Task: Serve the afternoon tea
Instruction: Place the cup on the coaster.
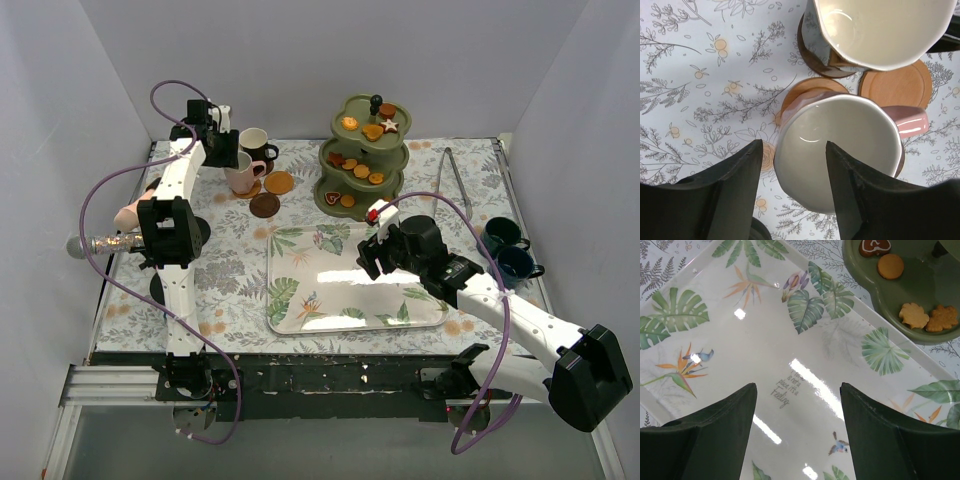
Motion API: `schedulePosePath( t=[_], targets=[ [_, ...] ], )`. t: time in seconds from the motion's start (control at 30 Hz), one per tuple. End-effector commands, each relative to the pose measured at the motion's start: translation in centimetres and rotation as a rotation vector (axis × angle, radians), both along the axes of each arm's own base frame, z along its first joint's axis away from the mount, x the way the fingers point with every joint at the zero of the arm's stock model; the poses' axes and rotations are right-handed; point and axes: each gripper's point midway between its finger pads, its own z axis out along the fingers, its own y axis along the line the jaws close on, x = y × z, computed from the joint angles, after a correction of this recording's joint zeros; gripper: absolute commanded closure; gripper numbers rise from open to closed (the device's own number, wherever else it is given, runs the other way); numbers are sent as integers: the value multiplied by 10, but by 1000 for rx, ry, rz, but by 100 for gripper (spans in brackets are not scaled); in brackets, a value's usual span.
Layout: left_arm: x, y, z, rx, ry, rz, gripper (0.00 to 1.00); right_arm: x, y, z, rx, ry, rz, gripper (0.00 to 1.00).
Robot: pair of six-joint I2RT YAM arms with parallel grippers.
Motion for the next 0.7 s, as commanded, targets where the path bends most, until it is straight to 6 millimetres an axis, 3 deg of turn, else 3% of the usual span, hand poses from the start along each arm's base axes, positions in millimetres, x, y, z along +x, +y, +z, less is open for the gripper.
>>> schedulePosePath(
  t=[0.0,0.27,0.67],
  targets=[
    [7,-4,40,-14,-112,-9,47,4,2,11,39,-31,-13,24],
    [8,-7,36,-28,-111,-18,51,4,1,9,39,-29,-19,24],
    [15,-13,31,-53,-143,-48,69,3,0,8,37,-26,-24,25]
  ],
)
